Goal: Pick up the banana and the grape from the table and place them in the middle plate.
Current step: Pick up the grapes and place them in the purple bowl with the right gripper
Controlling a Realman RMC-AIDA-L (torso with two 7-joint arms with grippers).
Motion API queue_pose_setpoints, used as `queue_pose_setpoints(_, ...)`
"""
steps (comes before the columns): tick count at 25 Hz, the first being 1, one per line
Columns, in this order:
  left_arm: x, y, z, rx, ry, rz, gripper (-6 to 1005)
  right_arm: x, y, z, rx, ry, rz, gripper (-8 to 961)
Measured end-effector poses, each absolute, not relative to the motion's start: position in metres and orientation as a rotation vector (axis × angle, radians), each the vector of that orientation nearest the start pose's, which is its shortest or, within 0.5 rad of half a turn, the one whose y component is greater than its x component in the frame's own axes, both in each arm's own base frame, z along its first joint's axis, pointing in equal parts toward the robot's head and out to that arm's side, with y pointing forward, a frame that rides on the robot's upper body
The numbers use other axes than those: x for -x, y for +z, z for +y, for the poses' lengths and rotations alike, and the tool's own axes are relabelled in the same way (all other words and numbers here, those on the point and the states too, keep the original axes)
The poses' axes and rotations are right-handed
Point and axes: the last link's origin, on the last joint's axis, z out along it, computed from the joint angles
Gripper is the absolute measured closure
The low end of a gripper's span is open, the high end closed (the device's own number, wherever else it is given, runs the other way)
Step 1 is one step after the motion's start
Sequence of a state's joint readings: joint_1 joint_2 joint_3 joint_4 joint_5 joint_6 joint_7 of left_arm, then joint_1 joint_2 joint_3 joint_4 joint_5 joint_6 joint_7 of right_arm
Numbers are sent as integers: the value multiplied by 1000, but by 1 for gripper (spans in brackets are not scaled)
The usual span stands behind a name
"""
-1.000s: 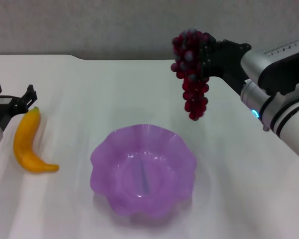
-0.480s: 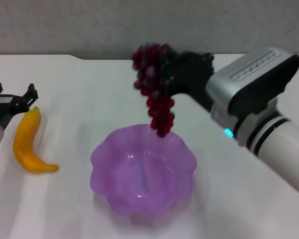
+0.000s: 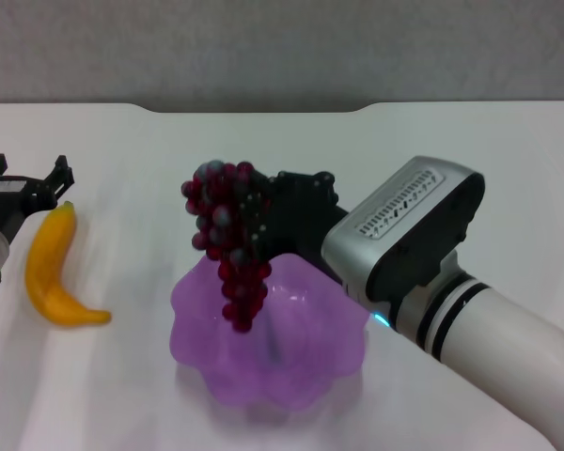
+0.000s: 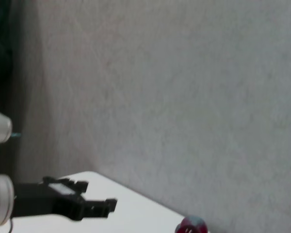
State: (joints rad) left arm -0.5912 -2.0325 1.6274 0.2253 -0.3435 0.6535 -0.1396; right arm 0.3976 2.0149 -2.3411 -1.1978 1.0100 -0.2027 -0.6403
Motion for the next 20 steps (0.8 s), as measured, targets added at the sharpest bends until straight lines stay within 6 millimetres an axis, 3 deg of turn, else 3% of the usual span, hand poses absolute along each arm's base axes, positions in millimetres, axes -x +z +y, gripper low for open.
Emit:
queue_pose_setpoints(8,333,13,410,1578,-446,-716,117,-143,-124,325,2297,511,351,821)
queue_pose_setpoints(13,330,12,412,1580,-451,-712,117,-157,-142,326,2358,447,405,821)
queue_pose_setpoints(20,326,11,414,1584,-459,-707,117,-163,-152,326,2401,415,423,822)
